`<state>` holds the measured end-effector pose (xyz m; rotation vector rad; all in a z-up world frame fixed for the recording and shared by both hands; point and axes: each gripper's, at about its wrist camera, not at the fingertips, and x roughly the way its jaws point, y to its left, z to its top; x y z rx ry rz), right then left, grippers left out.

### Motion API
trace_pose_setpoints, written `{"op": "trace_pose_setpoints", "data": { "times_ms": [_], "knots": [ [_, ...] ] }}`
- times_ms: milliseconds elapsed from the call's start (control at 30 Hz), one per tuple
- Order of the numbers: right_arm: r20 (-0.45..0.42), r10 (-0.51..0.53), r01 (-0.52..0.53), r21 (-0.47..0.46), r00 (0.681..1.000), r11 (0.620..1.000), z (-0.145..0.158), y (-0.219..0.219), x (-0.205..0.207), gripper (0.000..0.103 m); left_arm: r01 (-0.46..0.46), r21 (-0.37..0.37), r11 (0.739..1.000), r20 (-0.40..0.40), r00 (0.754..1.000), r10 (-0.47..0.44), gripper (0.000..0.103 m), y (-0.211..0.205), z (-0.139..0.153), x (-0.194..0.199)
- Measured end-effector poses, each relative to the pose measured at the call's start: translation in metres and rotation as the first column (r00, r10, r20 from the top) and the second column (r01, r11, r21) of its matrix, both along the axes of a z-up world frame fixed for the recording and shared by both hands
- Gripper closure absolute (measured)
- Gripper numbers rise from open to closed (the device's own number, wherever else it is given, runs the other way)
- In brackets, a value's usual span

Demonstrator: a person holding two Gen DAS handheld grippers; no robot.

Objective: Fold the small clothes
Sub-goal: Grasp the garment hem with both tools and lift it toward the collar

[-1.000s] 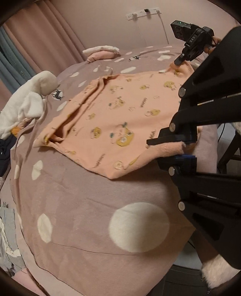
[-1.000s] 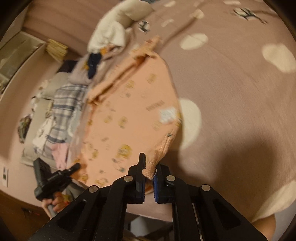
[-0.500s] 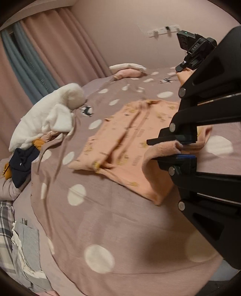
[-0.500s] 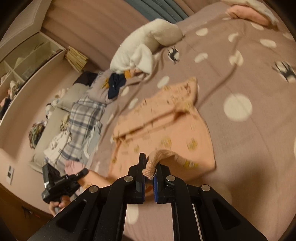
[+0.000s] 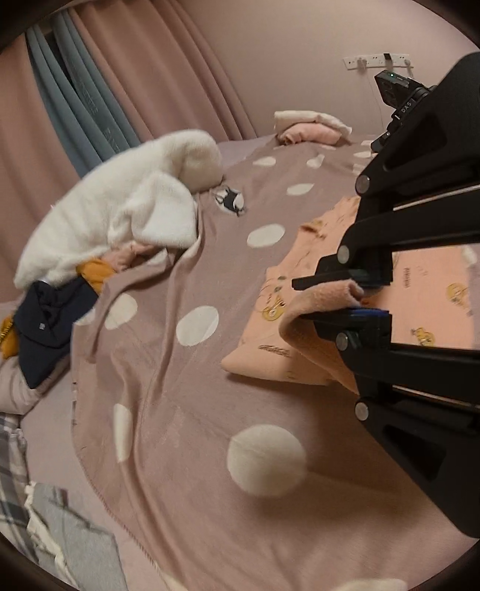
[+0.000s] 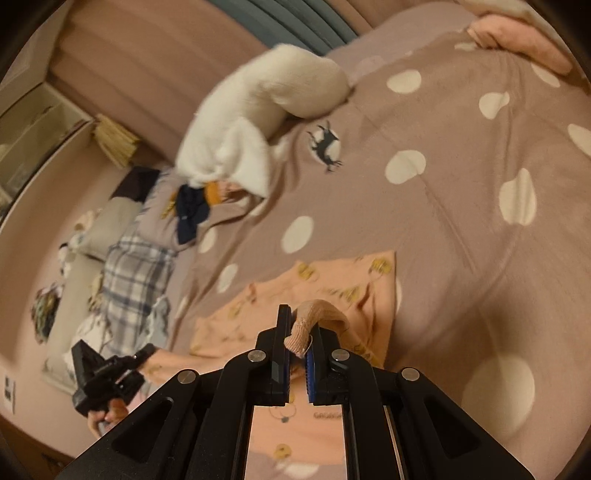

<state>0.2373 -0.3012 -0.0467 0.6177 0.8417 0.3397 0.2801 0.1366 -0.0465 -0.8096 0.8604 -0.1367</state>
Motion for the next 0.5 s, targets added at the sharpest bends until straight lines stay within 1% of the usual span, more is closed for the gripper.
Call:
{"op": "trace_pose_setpoints", "data": {
  "times_ms": [67,133,300,433,500],
  "knots": [
    [-0.018,0.000,0.000,0.012,1.000,1.000,-0.007,-0.002,0.016,0.095,0.000,-0.009,1.000,-0.008,1.000,0.000,0.097,0.001,-0.012,0.012],
    [-0.031,0.001,0.000,0.031,1.000,1.000,-0.015,-0.005,0.027,0.095,-0.004,0.010,1.000,-0.018,1.000,0.004,0.097,0.002,-0.022,0.022],
    [-0.046,0.007,-0.008,-0.020,0.999,1.000,-0.028,-0.004,0.038,0.095,-0.006,0.031,0.999,-0.038,0.999,0.007,0.097,0.004,-0.040,0.032],
    [-0.061,0.007,-0.009,-0.028,0.998,1.000,-0.036,-0.006,0.050,0.095,-0.019,0.033,0.999,-0.071,0.997,0.021,0.095,0.004,-0.051,0.046],
    [-0.083,-0.015,0.014,-0.019,0.996,1.000,-0.041,-0.009,0.060,0.095,-0.033,0.021,0.999,-0.087,0.996,0.035,0.094,0.005,-0.053,0.055]
  ]
}}
